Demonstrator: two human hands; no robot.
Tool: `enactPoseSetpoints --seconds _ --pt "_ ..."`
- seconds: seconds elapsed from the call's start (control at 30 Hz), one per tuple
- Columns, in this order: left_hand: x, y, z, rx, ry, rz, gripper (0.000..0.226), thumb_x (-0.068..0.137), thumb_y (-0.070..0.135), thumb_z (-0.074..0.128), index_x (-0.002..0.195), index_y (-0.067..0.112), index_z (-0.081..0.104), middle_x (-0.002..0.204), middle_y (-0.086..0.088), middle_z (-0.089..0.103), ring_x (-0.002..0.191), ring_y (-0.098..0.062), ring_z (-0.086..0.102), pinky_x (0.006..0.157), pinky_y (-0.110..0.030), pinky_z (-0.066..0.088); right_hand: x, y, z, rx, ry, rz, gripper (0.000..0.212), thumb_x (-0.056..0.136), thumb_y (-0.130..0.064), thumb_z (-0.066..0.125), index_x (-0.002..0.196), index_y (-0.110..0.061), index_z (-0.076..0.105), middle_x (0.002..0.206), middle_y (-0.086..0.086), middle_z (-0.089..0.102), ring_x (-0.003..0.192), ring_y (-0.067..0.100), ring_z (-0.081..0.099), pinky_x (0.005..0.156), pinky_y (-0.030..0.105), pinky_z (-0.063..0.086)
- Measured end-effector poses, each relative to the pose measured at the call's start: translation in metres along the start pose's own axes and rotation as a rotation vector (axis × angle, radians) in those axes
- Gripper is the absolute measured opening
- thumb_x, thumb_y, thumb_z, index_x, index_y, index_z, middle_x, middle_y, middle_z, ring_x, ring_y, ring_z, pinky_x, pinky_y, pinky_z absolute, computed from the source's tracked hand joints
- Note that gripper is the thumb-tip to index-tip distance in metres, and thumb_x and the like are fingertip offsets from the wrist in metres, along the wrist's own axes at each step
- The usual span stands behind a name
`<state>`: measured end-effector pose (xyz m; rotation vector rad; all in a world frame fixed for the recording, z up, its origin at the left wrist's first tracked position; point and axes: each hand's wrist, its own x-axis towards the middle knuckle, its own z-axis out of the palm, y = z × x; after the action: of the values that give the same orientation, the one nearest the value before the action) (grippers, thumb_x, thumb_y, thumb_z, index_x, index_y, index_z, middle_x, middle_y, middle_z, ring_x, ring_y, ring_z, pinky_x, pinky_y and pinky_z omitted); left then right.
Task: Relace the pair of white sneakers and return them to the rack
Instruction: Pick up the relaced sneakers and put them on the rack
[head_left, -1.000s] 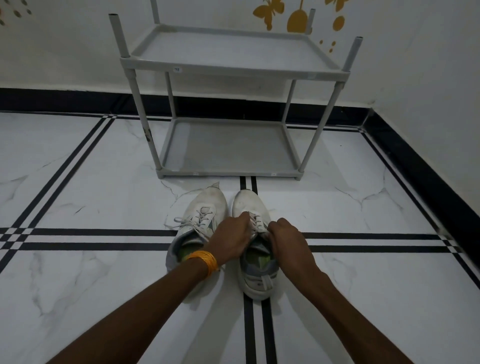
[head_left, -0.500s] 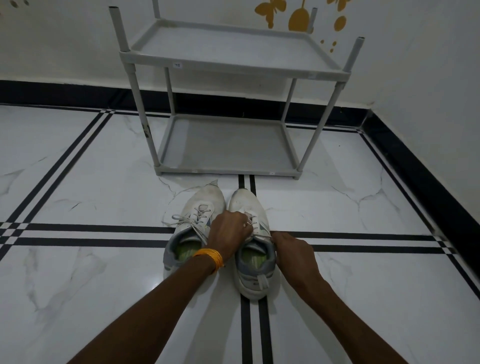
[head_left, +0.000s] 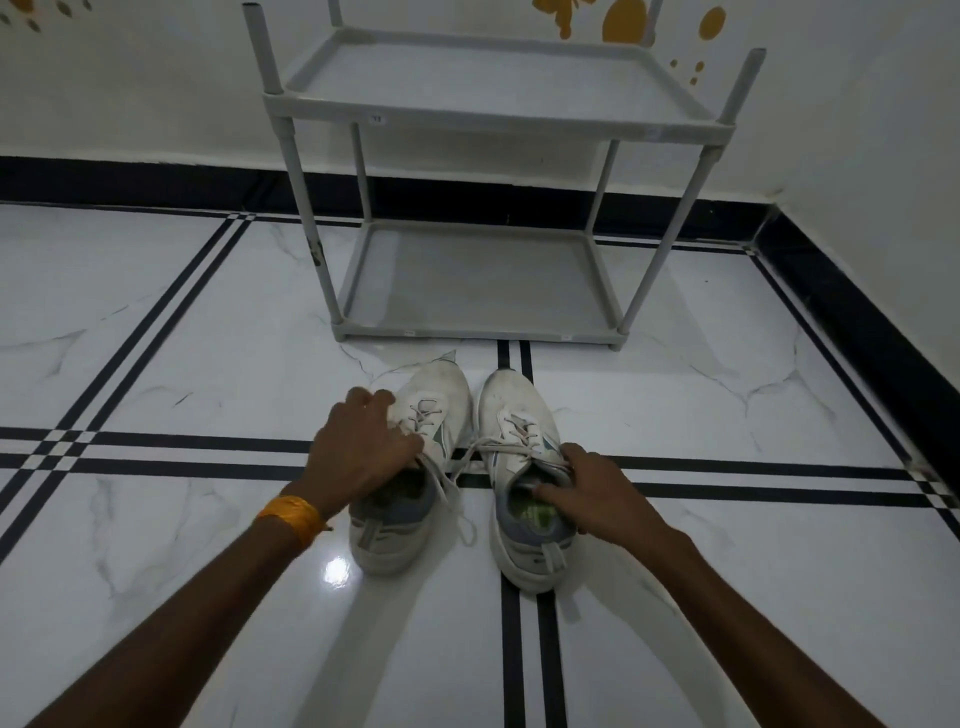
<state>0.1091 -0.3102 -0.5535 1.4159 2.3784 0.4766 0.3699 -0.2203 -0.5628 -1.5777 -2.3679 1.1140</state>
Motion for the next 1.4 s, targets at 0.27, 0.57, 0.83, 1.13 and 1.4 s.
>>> enactPoseSetpoints --seconds 0.27,0.57,0.83,1.13,1.4 --pt "0.002 -0.019 0.032 -0.151 -0.171 -0.101 0.01 0.091 0.023 0.054 0.094 0.013 0.055 0.09 -0.007 0.063 0.077 -0.018 0.053 0.055 -0.019 0.032 0.027 -0.007 0.024 -0.19 0.108 0.013 0.024 0.093 -0.019 0.051 0.105 0.001 0.054 0.108 0.022 0.065 0.093 0.036 0.063 0.069 0.031 0.043" --pt "0.001 0.018 0.027 -0.244 0.009 -0.034 0.011 0.086 0.011 0.055 0.095 0.006 0.052 0.086 -0.009 0.061 0.075 -0.029 0.056 0.06 -0.031 0.036 0.033 -0.013 -0.006 -0.137 0.211 -0.111 0.018 0.093 -0.008 0.049 0.107 0.002 0.054 0.104 0.02 0.064 0.093 0.034 0.06 0.07 0.025 0.032" --pt "-0.023 0.085 -0.078 -0.343 0.019 -0.043 0.01 0.084 0.018 0.053 0.089 0.015 0.046 0.074 0.004 0.054 0.062 -0.005 0.049 0.052 -0.016 0.031 -0.007 -0.073 -0.108 -0.057 0.177 -0.128 0.015 0.09 -0.007 0.049 0.104 -0.006 0.054 0.1 0.015 0.063 0.089 0.03 0.06 0.076 0.039 0.049" --pt "-0.007 0.202 -0.272 -0.395 -0.037 -0.059 0.017 0.09 0.012 0.059 0.092 0.018 0.044 0.074 0.01 0.054 0.063 -0.003 0.053 0.05 -0.008 0.04 -0.048 -0.199 -0.274 0.002 0.168 0.01 0.019 0.092 -0.01 0.049 0.111 -0.009 0.053 0.102 0.01 0.062 0.091 0.025 0.06 0.081 0.043 0.053" --pt "0.103 0.248 -0.375 -0.399 0.011 -0.024 0.018 0.09 0.012 0.056 0.099 0.019 0.042 0.078 0.002 0.06 0.064 -0.011 0.059 0.054 -0.019 0.044 0.04 -0.294 -0.391 0.001 0.193 0.007 0.03 0.095 -0.011 0.049 0.125 -0.006 0.049 0.112 0.015 0.056 0.098 0.026 0.058 0.083 0.033 0.049"
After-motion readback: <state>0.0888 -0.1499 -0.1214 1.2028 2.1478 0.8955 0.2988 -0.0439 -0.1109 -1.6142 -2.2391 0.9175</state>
